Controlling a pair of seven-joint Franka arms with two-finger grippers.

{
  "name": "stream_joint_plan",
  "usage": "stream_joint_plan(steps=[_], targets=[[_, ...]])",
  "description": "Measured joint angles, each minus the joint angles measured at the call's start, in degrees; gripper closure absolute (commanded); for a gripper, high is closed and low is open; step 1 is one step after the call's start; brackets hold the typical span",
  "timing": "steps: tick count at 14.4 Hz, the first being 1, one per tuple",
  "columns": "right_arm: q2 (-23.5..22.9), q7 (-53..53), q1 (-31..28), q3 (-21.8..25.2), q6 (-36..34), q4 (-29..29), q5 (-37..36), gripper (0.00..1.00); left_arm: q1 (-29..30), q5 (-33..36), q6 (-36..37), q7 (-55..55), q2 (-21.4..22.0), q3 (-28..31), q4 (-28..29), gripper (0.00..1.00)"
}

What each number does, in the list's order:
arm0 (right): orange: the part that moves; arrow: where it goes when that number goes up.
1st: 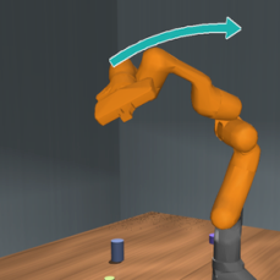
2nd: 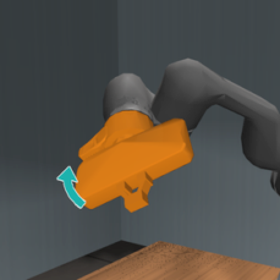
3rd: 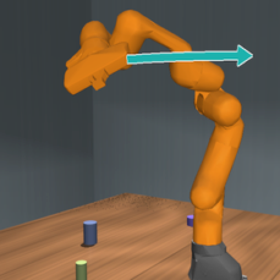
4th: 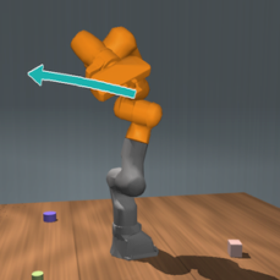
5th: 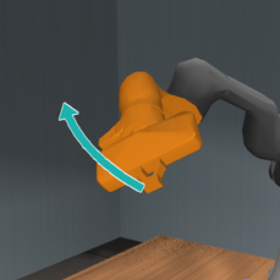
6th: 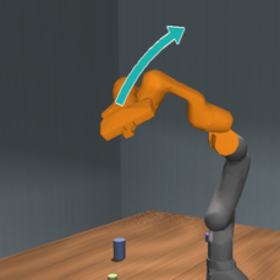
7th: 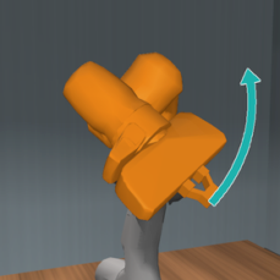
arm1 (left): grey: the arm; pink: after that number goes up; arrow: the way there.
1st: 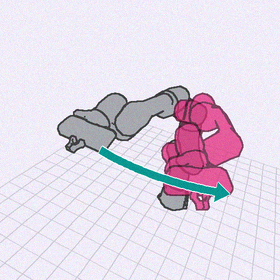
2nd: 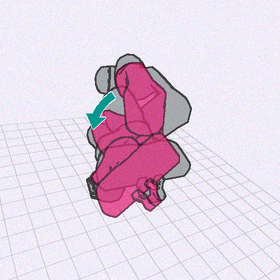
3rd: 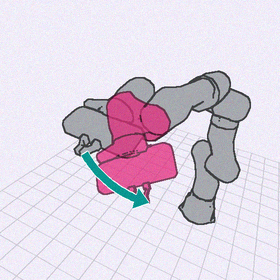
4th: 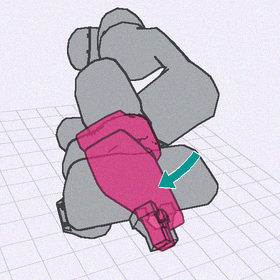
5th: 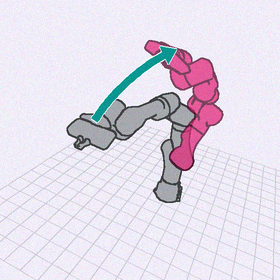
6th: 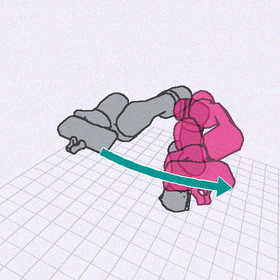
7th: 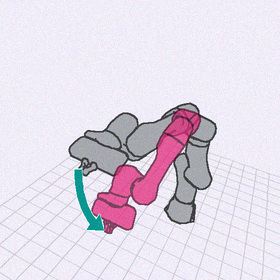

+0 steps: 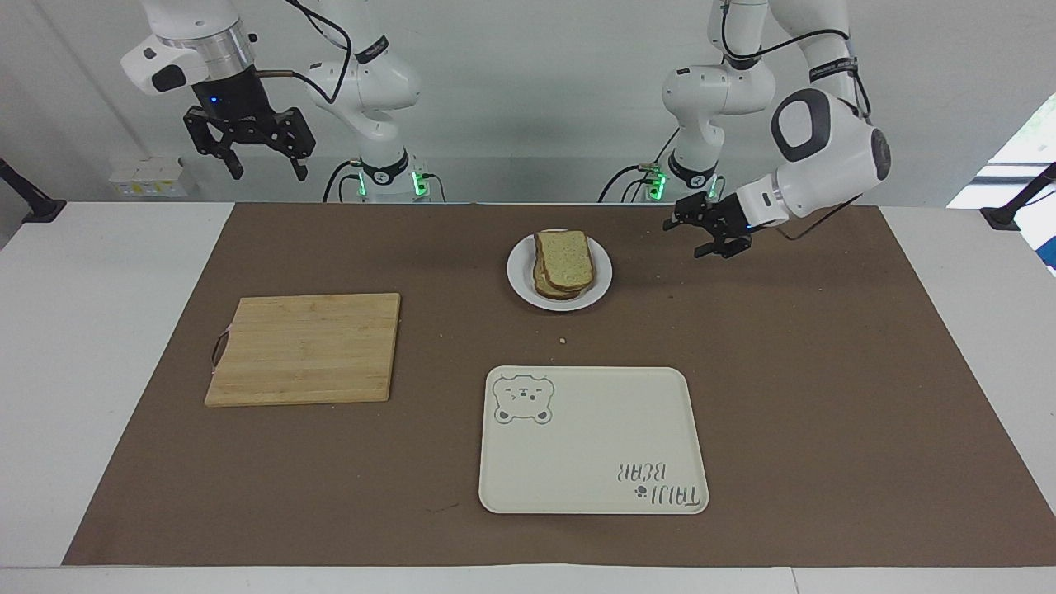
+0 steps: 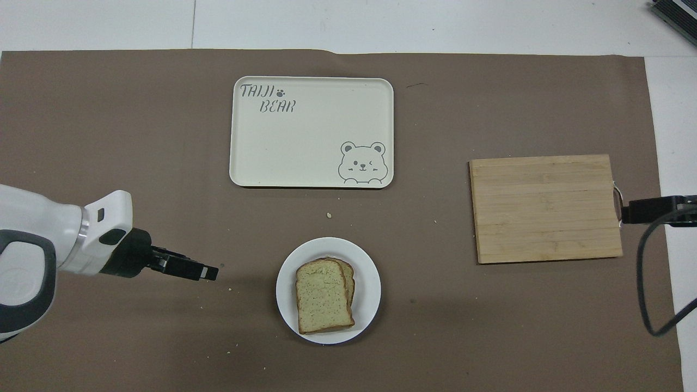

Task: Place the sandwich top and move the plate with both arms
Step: 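Move the left gripper to the white plate rim and grip it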

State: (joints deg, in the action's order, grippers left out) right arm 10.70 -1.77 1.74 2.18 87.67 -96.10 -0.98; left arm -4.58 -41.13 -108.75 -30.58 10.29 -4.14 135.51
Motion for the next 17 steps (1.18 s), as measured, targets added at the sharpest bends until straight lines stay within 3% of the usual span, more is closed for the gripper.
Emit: stream_joint_plan(steps=[7, 17], targets=[[0.17, 0.98, 0.00, 0.16, -0.09, -0.01, -0.29, 0.00, -15.26, -13.06, -20.29, -0.75, -0.17, -0.33, 12.44, 0.00], [0.17, 0.99, 0.02, 0.14, -0.11, -0.01, -0.29, 0.00, -16.52, -21.15, -22.01, -4.68, -3.27, 0.28, 13.89, 0.34]])
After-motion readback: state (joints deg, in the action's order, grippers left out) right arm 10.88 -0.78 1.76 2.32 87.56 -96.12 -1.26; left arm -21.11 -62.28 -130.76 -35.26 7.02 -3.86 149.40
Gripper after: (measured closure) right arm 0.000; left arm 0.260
